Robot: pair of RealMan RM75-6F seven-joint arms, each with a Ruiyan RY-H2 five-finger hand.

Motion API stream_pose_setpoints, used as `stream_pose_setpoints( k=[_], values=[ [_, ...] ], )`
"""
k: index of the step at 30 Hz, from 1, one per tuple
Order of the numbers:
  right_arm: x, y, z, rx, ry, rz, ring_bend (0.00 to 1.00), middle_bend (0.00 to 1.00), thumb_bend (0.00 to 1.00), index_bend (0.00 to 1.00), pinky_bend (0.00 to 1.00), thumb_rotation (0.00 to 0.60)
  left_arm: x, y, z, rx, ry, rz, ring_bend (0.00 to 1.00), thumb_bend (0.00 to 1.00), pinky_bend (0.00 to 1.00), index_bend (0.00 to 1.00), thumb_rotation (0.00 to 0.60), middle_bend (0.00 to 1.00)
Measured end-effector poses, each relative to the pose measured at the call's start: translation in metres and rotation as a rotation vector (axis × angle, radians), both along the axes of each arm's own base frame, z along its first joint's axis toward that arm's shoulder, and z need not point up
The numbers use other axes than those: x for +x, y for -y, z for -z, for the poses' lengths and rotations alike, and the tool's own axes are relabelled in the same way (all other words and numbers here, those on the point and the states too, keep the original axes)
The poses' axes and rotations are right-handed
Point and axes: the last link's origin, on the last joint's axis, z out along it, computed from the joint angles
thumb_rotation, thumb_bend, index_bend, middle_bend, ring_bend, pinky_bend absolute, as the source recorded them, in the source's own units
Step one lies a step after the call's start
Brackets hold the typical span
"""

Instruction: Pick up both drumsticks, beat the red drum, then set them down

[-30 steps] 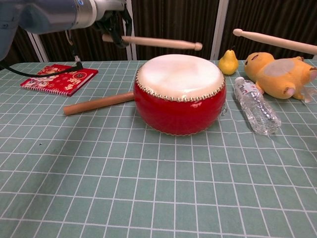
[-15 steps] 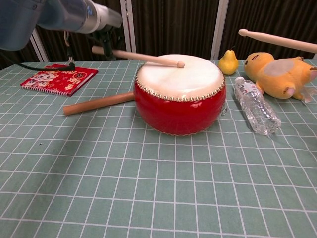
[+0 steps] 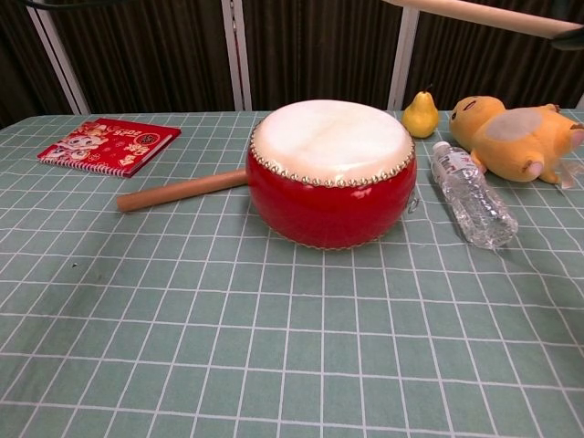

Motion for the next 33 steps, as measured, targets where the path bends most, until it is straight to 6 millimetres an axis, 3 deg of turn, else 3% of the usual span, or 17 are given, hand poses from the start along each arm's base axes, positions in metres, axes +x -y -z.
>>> stream_pose_setpoints(
  k=[5,11,16,23,28,33],
  values=[
    [0.031,0.012,0.016,0.026,0.003,-0.041,1.0,1.0,0.89,1.0,1.0,0.6,-0.01,0.0,-0.016,0.007,0.006,-0.01,1.0,0.6,1.0,0.8,0.6,1.0],
    [0.049,0.022,0.048,0.076,-0.008,-0.041,1.0,1.0,0.89,1.0,1.0,0.6,-0.026,0.001,-0.035,0.014,0.006,-0.025,1.0,0.6,1.0,0.8,0.6,1.0],
    [0.04,0.026,0.084,0.131,-0.137,-0.026,1.0,1.0,0.88,1.0,1.0,0.6,-0.046,0.004,-0.042,0.004,-0.012,-0.046,1.0,0.6,1.0,0.8,0.6,1.0],
    [0.018,0.033,0.121,0.112,-0.595,-0.037,1.0,1.0,0.89,1.0,1.0,0.6,-0.069,0.009,-0.04,-0.027,-0.066,-0.059,1.0,0.6,1.0,0.8,0.6,1.0],
    [0.018,0.04,0.118,0.033,-0.728,0.007,1.0,1.0,0.89,1.0,1.0,0.6,-0.071,0.01,-0.036,-0.04,-0.076,-0.056,1.0,0.6,1.0,0.8,0.6,1.0],
    [0.029,0.045,0.095,-0.048,-0.56,0.055,1.0,1.0,0.88,1.0,1.0,0.6,-0.059,0.011,-0.032,-0.043,-0.058,-0.04,1.0,0.6,1.0,0.8,0.6,1.0]
  ],
)
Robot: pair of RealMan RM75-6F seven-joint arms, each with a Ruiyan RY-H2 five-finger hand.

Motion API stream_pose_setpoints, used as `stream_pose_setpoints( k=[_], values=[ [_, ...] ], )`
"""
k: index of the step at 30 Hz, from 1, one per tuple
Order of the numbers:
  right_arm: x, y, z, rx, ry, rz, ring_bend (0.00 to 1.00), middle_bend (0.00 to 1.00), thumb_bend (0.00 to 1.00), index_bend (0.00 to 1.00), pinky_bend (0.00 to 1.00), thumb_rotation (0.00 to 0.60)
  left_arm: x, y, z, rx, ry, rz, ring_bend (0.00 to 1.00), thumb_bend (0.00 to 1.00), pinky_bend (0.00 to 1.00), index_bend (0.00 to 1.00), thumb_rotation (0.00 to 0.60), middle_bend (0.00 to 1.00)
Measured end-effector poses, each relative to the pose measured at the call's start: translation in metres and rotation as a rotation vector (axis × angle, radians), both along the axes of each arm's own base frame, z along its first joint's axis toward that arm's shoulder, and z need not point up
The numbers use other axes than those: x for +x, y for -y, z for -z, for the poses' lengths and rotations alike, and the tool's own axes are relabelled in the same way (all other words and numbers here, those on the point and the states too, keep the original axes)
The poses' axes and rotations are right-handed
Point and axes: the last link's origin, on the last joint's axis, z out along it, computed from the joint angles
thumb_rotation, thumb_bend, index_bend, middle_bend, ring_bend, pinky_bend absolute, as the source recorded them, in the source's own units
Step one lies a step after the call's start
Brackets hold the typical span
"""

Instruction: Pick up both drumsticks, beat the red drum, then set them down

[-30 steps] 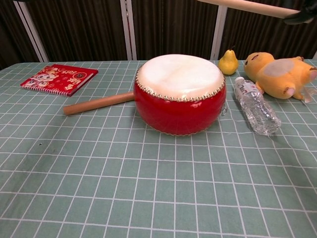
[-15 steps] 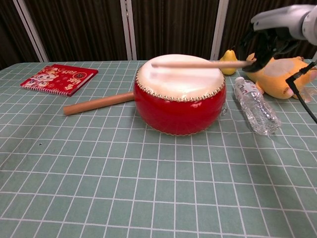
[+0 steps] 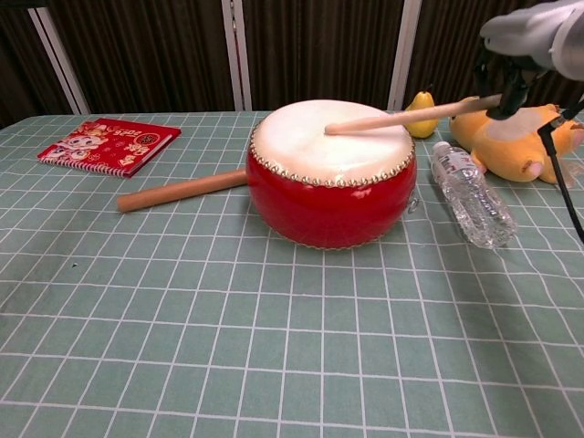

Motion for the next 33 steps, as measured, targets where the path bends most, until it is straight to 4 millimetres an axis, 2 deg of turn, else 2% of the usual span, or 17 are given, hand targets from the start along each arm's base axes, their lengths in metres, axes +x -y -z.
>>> stream_pose_setpoints(
  k=[5,11,16,21,25,29,33],
  values=[
    [0.005,-0.006,-0.033,-0.087,0.244,-0.016,1.0,1.0,0.89,1.0,1.0,0.6,0.017,0.001,0.01,0.002,0.044,0.021,1.0,0.6,1.0,0.8,0.6,1.0],
    [-0.013,-0.013,-0.054,-0.121,0.297,0.0,1.0,1.0,0.89,1.0,1.0,0.6,0.038,0.002,0.034,-0.019,0.125,0.065,1.0,0.6,1.0,0.8,0.6,1.0],
    [-0.029,-0.014,-0.061,-0.124,0.304,0.029,1.0,1.0,0.89,1.0,1.0,0.6,0.047,-0.002,0.065,-0.061,0.094,0.071,1.0,0.6,1.0,0.8,0.6,1.0],
    [-0.049,-0.014,-0.068,-0.129,0.301,0.069,1.0,1.0,0.89,1.0,1.0,0.6,0.037,-0.005,0.098,-0.116,-0.047,0.045,1.0,0.61,1.0,0.8,0.6,1.0],
    [-0.06,-0.013,-0.073,-0.138,0.296,0.091,1.0,1.0,0.89,1.0,1.0,0.6,0.019,-0.002,0.122,-0.181,-0.213,-0.008,1.0,0.61,1.0,0.8,0.6,1.0],
    [-0.068,-0.014,-0.08,-0.146,0.294,0.108,1.0,1.0,0.89,1.0,1.0,0.6,0.002,0.0,0.133,-0.239,-0.394,-0.09,1.0,0.61,1.0,0.8,0.6,1.0],
    [-0.069,-0.016,-0.081,-0.143,0.297,0.109,1.0,1.0,0.89,1.0,1.0,0.6,-0.006,0.002,0.135,-0.29,-0.514,-0.205,1.0,0.61,1.0,0.8,0.6,1.0]
  ],
)
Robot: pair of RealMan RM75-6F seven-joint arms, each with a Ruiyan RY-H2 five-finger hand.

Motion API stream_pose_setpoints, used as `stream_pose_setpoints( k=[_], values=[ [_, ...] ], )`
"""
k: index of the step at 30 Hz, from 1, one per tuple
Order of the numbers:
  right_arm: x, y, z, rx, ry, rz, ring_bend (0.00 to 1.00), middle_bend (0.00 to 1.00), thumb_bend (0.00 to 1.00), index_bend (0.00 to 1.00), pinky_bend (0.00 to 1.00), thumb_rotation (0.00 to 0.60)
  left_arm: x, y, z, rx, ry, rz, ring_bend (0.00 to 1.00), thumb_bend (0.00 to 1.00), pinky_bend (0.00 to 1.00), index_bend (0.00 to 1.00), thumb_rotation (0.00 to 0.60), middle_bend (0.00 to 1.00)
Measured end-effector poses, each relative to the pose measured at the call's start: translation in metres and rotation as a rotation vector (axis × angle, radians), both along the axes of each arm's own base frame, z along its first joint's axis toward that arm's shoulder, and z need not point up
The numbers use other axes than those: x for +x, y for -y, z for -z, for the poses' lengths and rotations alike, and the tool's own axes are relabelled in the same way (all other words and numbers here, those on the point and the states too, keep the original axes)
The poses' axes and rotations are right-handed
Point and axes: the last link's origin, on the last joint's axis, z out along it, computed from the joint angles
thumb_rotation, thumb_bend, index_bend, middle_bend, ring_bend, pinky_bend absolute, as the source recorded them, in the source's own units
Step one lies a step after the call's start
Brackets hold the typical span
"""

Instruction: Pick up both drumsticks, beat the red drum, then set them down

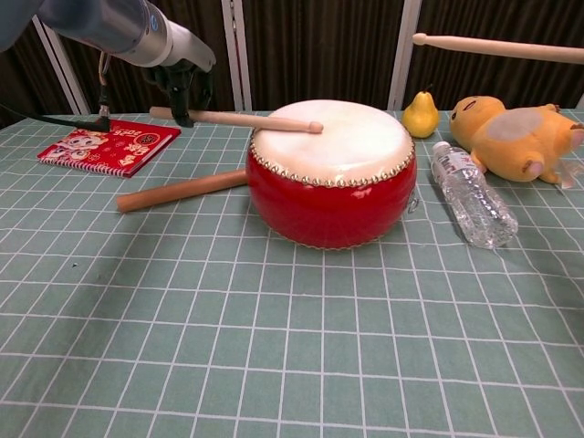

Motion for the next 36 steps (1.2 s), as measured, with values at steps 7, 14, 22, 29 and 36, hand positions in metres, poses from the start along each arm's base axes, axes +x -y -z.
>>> stream_pose_setpoints(
  k=[7,14,22,29,36],
  values=[
    [0.008,-0.004,0.0,-0.009,0.0,-0.017,1.0,1.0,0.89,1.0,1.0,0.6,0.009,-0.003,-0.012,0.001,0.036,-0.122,1.0,0.61,1.0,0.8,0.6,1.0],
    [0.026,-0.006,0.004,0.006,0.024,-0.096,1.0,1.0,0.89,1.0,1.0,0.6,0.035,-0.015,-0.042,0.129,0.243,0.011,1.0,0.61,1.0,0.8,0.6,1.0],
    [0.063,-0.006,0.006,0.049,0.097,-0.272,1.0,1.0,0.89,1.0,1.0,0.6,0.07,-0.014,-0.109,0.283,0.513,0.287,1.0,0.6,1.0,0.8,0.6,1.0],
    [0.083,-0.003,0.027,0.122,0.095,-0.342,1.0,1.0,0.89,1.0,1.0,0.6,0.051,-0.01,-0.146,0.349,0.561,0.28,1.0,0.61,1.0,0.8,0.6,1.0],
    [0.075,0.001,0.074,0.223,0.013,-0.301,1.0,1.0,0.89,1.0,1.0,0.6,0.026,-0.005,-0.156,0.344,0.541,0.248,1.0,0.61,1.0,0.8,0.6,1.0]
  ],
)
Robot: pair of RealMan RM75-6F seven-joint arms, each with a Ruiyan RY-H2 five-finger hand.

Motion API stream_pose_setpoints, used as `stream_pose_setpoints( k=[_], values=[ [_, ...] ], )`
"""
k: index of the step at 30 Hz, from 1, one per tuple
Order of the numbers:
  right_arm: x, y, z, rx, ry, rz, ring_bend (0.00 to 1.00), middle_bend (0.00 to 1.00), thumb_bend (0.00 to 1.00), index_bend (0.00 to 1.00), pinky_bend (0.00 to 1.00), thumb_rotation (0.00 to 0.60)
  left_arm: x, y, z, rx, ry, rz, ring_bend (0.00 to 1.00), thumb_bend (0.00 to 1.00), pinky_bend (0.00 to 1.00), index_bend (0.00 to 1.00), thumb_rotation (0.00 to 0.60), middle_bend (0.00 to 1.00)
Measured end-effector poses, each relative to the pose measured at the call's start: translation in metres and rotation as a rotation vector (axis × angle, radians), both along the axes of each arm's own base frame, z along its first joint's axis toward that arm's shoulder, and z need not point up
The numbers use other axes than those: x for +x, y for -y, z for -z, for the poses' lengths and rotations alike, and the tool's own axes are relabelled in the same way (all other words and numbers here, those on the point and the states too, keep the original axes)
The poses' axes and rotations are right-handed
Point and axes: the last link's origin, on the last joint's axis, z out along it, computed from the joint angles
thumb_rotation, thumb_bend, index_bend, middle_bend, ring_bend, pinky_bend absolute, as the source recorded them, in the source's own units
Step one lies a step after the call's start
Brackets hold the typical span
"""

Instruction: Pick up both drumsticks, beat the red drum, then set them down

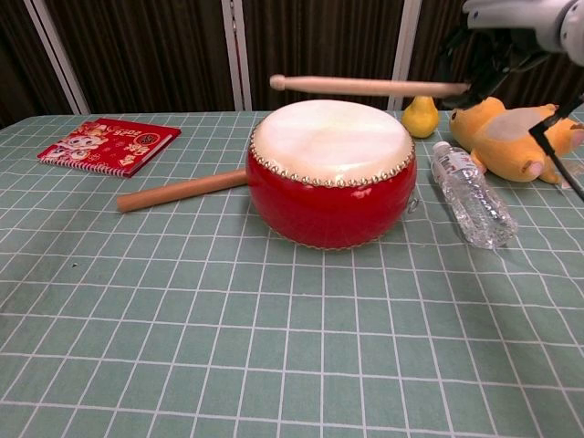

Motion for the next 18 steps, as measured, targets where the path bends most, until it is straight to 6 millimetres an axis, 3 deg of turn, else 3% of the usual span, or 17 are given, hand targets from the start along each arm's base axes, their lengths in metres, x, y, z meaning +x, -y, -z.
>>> stream_pose_setpoints(
  k=[8,11,14,18],
  values=[
    [-0.035,0.006,0.042,0.009,-0.526,-0.053,1.0,1.0,0.89,1.0,1.0,0.6,-0.026,0.007,-0.006,-0.019,-0.038,-0.025,1.0,0.61,1.0,0.8,0.6,1.0],
    [-0.039,0.007,0.044,-0.009,-0.639,-0.061,1.0,1.0,0.89,1.0,1.0,0.6,-0.028,0.009,-0.006,-0.029,-0.029,-0.029,1.0,0.6,1.0,0.8,0.6,1.0],
    [-0.037,0.005,0.039,-0.028,-0.625,-0.049,1.0,1.0,0.89,1.0,1.0,0.6,-0.027,0.013,-0.005,-0.043,-0.019,-0.029,1.0,0.6,1.0,0.8,0.6,1.0],
    [-0.03,-0.013,0.024,-0.043,-0.452,-0.033,1.0,1.0,0.89,1.0,1.0,0.6,-0.026,0.024,-0.005,-0.063,-0.01,-0.025,1.0,0.61,1.0,0.8,0.6,1.0]
  ],
)
